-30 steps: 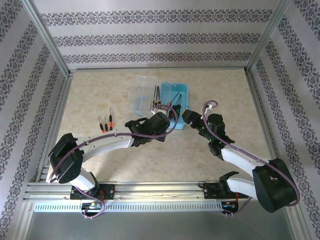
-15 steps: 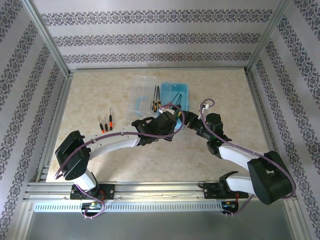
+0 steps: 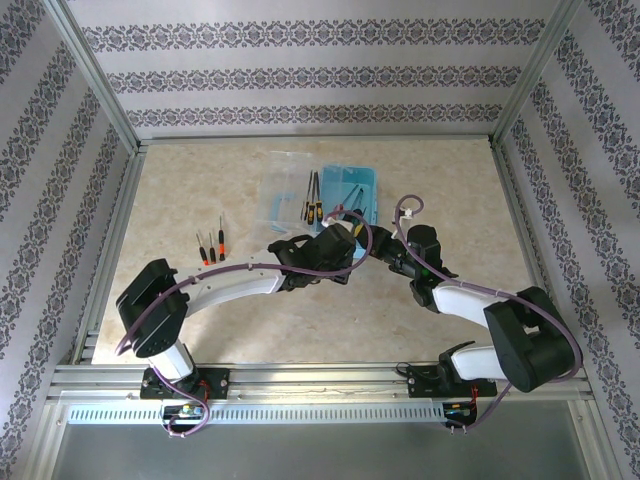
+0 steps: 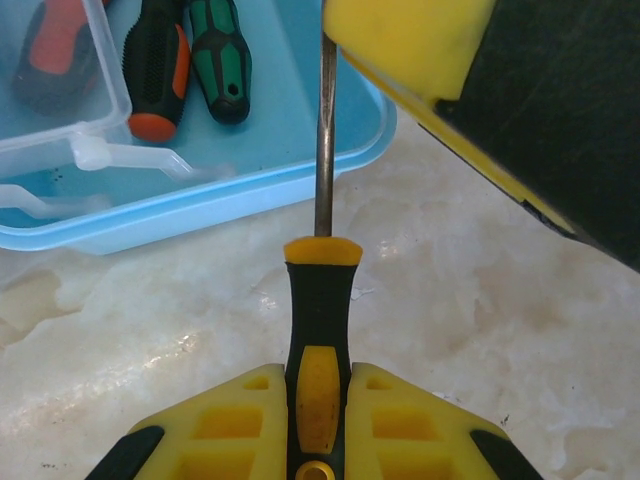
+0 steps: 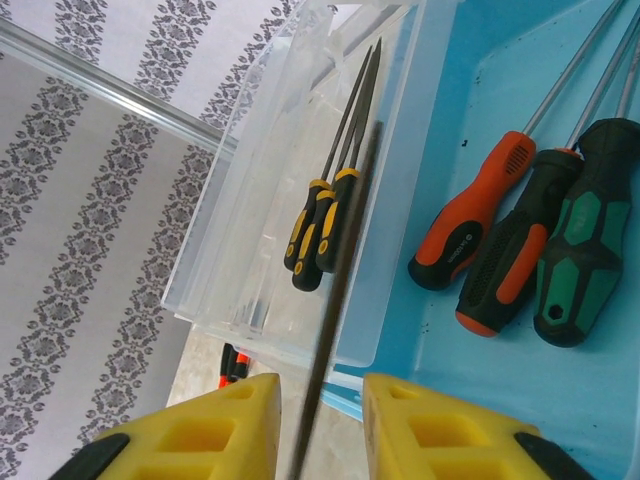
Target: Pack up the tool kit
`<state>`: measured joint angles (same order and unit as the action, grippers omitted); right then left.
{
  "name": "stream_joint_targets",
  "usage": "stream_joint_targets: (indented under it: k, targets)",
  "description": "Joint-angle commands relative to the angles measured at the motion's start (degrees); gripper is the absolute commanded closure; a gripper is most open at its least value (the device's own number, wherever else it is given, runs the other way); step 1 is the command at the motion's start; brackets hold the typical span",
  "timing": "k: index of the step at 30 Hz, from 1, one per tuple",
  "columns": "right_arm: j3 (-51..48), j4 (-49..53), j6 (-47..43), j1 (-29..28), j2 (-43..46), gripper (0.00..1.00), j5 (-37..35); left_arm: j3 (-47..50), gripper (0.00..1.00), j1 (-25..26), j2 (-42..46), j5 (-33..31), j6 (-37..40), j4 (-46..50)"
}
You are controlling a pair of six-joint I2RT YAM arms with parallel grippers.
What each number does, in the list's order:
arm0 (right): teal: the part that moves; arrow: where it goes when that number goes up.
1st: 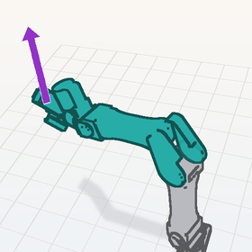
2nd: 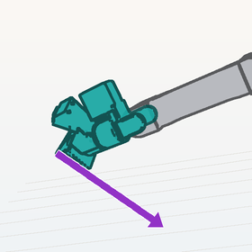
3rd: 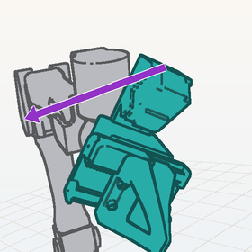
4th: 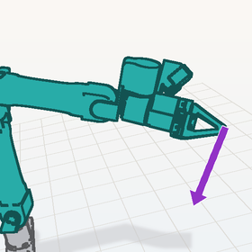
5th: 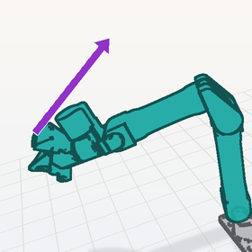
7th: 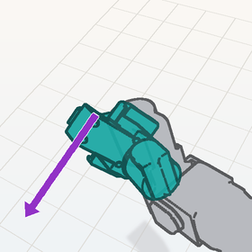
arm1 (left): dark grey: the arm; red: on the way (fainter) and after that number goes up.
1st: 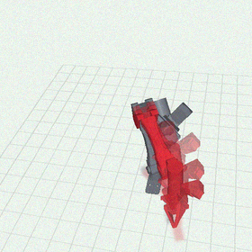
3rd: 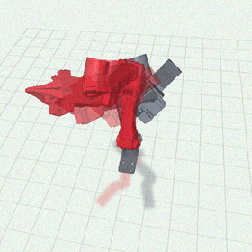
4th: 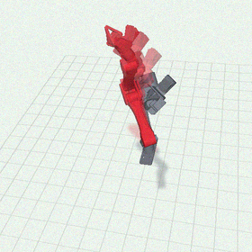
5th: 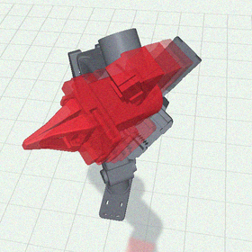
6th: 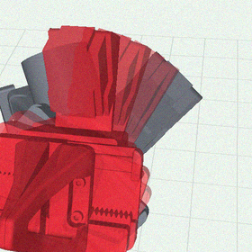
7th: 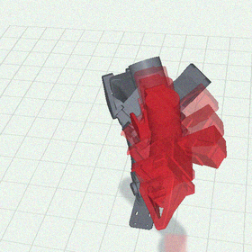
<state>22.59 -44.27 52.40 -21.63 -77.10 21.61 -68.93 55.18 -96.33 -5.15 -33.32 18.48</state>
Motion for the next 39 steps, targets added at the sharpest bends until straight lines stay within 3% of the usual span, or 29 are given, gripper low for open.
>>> stream_joint_targets:
  k: [1,7,16,24,29,34,39]
  targets:
    - [1.7,-3.0,0.1,-0.3,-0.7,0.74,1.8,-1.5,0.88,1.0,-0.6,1.2,0.8,-2.7]
    - [1.8,-3.0,0.1,-0.3,-1.1,0.78,1.8,-2.1,0.87,1.2,-0.7,1.3,1.0,-2.7]
    - [1.9,-2.6,0.4,-0.1,-1.6,0.77,1.4,-2.2,0.87,1.6,0.0,0.8,1.3,-2.7]
    - [1.7,-2.5,0.6,-0.1,-1.1,0.92,1.2,-1.9,0.85,1.7,0.3,0.5,1.4,-2.6]
    - [1.6,-2.5,0.7,-0.1,-0.8,0.95,1.2,-1.1,0.83,1.6,1.6,-0.4,1.3,-2.8]
    - [1.5,-2.3,0.6,-0.1,-0.2,0.95,0.9,-0.6,0.68,1.6,2.9,-2.1,1.5,-2.5]
    - [1.4,-1.6,0.0,-0.1,0.6,0.95,0.7,1.2,0.44,1.6,7.2,-4.6,1.9,-2.3]
